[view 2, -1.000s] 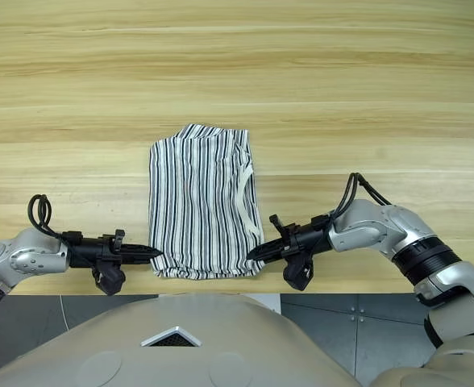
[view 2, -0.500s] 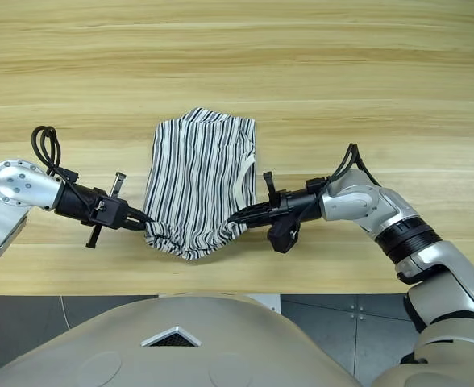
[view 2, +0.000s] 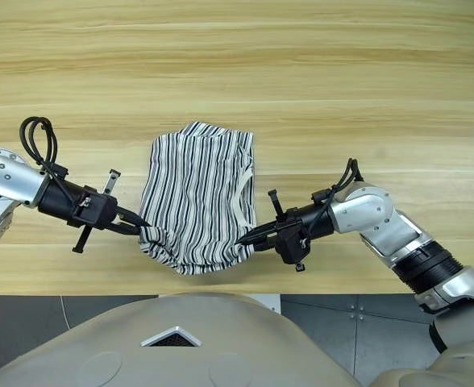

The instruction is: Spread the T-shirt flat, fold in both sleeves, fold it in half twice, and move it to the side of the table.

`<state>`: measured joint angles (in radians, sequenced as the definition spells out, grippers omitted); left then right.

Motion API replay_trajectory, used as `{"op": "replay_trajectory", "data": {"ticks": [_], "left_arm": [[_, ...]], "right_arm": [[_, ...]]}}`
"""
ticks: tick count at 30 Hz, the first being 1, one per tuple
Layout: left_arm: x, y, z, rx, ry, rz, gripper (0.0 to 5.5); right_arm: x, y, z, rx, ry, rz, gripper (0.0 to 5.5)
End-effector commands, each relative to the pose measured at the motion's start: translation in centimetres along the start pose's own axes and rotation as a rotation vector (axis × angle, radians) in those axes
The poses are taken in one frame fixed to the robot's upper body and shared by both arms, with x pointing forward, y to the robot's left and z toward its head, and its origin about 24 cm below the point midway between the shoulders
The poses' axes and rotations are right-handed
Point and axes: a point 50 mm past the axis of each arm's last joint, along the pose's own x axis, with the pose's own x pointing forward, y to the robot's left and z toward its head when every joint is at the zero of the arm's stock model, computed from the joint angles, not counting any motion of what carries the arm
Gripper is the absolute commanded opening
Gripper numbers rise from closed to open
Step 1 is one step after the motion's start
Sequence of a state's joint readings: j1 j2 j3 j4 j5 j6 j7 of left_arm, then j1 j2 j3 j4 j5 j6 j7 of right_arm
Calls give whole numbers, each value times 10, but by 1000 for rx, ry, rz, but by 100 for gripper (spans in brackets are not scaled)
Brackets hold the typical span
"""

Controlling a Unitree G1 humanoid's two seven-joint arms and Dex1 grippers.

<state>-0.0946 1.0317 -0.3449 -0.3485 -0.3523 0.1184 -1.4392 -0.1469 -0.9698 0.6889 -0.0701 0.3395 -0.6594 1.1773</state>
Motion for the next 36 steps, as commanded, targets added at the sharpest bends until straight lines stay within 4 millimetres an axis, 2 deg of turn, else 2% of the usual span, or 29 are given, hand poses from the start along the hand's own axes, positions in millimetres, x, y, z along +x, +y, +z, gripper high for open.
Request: {"op": "replay_trajectory", "data": {"ticks": [1, 4, 7, 10, 12, 16, 25, 28, 36], "left_arm": [[-6, -1, 2, 21, 25, 9, 12], [-11, 3, 4, 49, 12, 41, 12], [-25, 19, 9, 39, -43, 128, 12], [-35, 26, 16, 52, -95, 158, 12], [-41, 29, 22, 56, -145, 159, 12], [-47, 45, 24, 57, -140, 228, 12], [-48, 78, -3, -62, -84, 367, 12], [-44, 87, -14, -86, -60, 390, 12], [-42, 109, -45, -237, -62, 452, 12]], "right_arm": [[-6, -3, 1, 10, 17, -24, 10], [-11, -12, 0, 5, 42, -76, 10], [-19, -30, 3, -37, 54, -172, 10], [-24, -41, 7, -59, 41, -240, 10], [-28, -49, 6, -63, 58, -280, 10], [-34, -65, 2, -86, 94, -350, 10], [-29, -84, -23, -87, 190, -421, 10], [-25, -86, -35, -77, 221, -420, 10], [-30, -99, -67, -23, 313, -499, 10]]}}
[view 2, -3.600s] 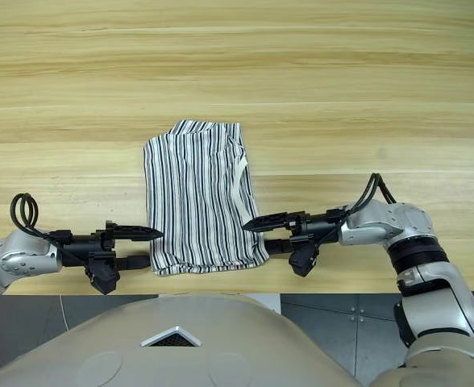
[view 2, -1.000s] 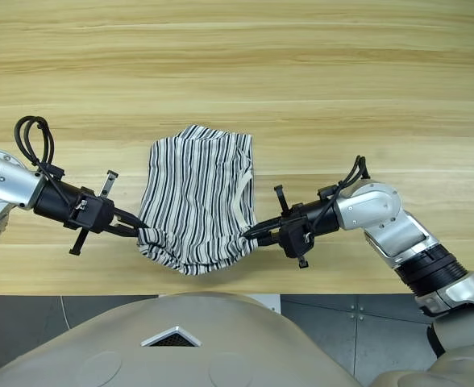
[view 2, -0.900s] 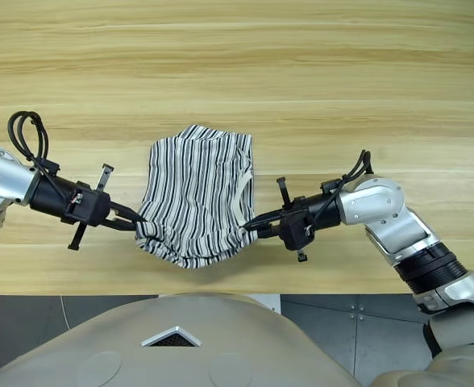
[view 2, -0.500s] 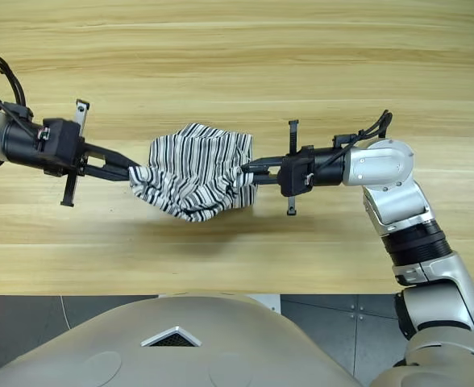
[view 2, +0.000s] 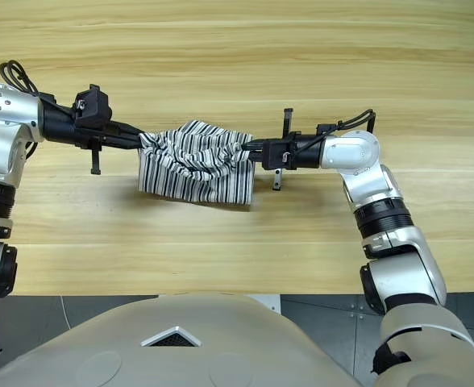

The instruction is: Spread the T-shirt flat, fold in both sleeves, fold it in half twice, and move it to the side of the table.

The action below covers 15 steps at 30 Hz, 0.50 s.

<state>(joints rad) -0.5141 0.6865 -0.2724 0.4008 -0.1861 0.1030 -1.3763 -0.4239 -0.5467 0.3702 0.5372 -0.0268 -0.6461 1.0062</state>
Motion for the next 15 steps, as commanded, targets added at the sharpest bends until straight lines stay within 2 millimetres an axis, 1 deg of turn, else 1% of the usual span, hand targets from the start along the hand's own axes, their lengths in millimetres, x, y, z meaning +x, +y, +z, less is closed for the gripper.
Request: {"op": "replay_trajectory", "data": {"ticks": [1, 2, 3, 5, 6, 8, 10, 12, 15], "left_arm": [[2, 14, -6, -47, 8, 44, 12], [3, 16, -9, -66, 7, 51, 12], [5, 19, -13, -90, 8, 64, 42], [7, 24, -18, -148, -2, 81, 68], [8, 25, -21, -168, -8, 93, 83], [11, 28, -26, -190, -5, 118, 118], [13, 28, -33, -192, 26, 138, 138], [12, 29, -36, -205, 28, 157, 139], [11, 32, -39, -214, 32, 190, 139]], "right_arm": [[5, -14, -9, 1, 33, -48, 10], [6, -15, -11, 12, 39, -58, 10], [7, -18, -14, 21, 44, -80, 10], [10, -23, -17, 45, 50, -122, 10], [11, -24, -19, 60, 52, -140, 40], [13, -23, -24, 108, 53, -159, 73], [15, -21, -26, 162, 37, -175, 103], [16, -19, -28, 224, 15, -188, 132], [17, -18, -31, 368, -43, -201, 139]]}}
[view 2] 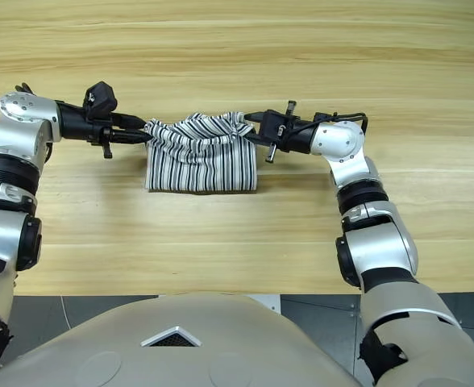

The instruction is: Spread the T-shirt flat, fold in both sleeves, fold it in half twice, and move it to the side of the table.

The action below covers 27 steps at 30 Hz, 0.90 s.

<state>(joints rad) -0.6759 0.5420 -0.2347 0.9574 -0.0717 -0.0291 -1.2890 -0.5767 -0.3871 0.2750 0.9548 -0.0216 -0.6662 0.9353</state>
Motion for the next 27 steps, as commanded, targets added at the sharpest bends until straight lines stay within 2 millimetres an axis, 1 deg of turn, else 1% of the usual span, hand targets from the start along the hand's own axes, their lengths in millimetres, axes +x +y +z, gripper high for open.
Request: {"op": "replay_trajectory", "data": {"ticks": [1, 6, 11, 15, 18, 20, 22, 23, 24, 26, 27], "left_arm": [[-2, 8, 6, 16, -7, 58, 139], [-4, 10, 6, 1, -22, 70, 139], [-16, 17, 15, -38, -118, 104, 139], [-26, 22, 17, -67, -161, 145, 139], [-28, 23, 16, -66, -171, 163, 139], [-29, 21, 19, -44, -199, 161, 139], [-28, 16, 24, 9, -237, 124, 139], [-28, 12, 26, 40, -252, 102, 139], [-30, 9, 28, 66, -266, 93, 139], [-35, 7, 32, 86, -287, 107, 139], [-37, 7, 32, 84, -290, 120, 139]], "right_arm": [[2, -2, -2, 174, -53, -12, 139], [0, -6, -10, 409, -59, -70, 139], [-4, -13, -23, 550, 29, -178, 139], [-9, -23, -26, 783, -11, -278, 139], [-16, -28, -28, 829, -17, -331, 139], [-19, -33, -19, 763, -94, -346, 139], [-17, -35, 3, 579, -236, -350, 139], [-14, -30, 15, 472, -288, -321, 139], [-9, -20, 26, 360, -329, -274, 139], [0, 1, 40, 184, -373, -181, 139], [3, 9, 44, 131, -384, -151, 139]]}}
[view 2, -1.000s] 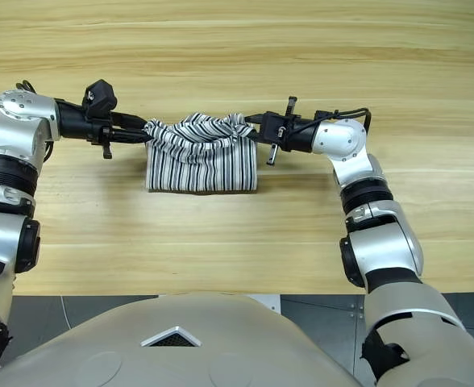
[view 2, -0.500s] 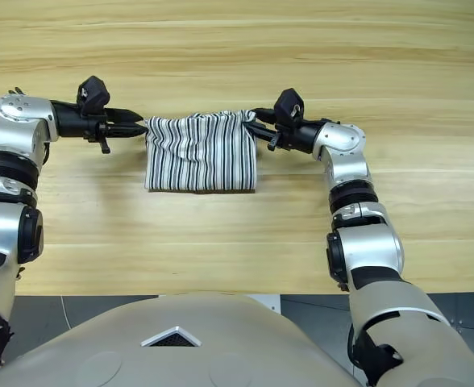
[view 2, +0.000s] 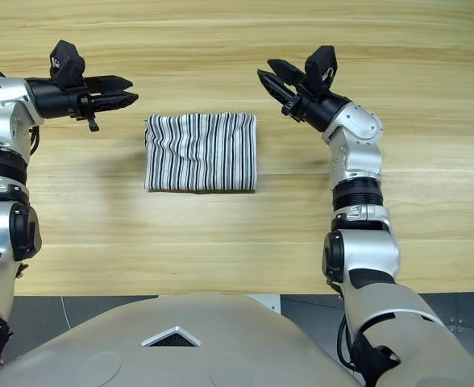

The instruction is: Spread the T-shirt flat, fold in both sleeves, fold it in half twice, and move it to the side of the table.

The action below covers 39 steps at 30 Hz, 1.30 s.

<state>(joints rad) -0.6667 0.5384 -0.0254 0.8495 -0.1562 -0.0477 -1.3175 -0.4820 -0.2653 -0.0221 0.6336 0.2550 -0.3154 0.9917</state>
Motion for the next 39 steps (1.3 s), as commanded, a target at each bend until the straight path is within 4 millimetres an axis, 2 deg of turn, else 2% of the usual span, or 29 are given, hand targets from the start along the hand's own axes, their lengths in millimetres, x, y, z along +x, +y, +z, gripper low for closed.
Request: {"op": "replay_trajectory", "data": {"ticks": [1, 5, 10, 15, 18, 21, 24, 26, 29, 34, 37, 39], "left_arm": [[-12, 1, 4, 21, -14, 42, 139], [-13, 3, 2, 17, -2, 68, 139], [-10, 3, 5, 22, -25, 74, 139], [-4, 2, 8, 34, -37, 64, 139], [0, 0, 10, 38, -47, 56, 139], [5, -4, 10, 41, -57, 42, 139], [5, -6, 7, 34, -67, 42, 139], [5, -9, 3, 23, -70, 49, 139], [4, -11, -1, 13, -73, 57, 139], [-3, -11, -3, 9, -77, 83, 139], [-2, -11, -3, 11, -98, 113, 139], [1, -4, -3, -7, -131, 216, 139]], "right_arm": [[8, 44, -2, -175, -53, 205, 139], [16, 57, -8, -211, -66, 269, 139], [39, 79, -17, -235, -53, 352, 139], [55, 89, -28, -242, -4, 395, 139], [61, 89, -35, -165, 32, 377, 139], [61, 75, -41, -47, 84, 302, 139], [55, 64, -52, 104, 184, 268, 139], [47, 54, -64, 221, 310, 220, 139], [31, 43, -74, 268, 462, 201, 139], [-6, 25, -86, -12, 760, 277, 139], [-30, 4, -85, -163, 860, 188, 139], [-53, -17, -81, -240, 921, 62, 139]]}}
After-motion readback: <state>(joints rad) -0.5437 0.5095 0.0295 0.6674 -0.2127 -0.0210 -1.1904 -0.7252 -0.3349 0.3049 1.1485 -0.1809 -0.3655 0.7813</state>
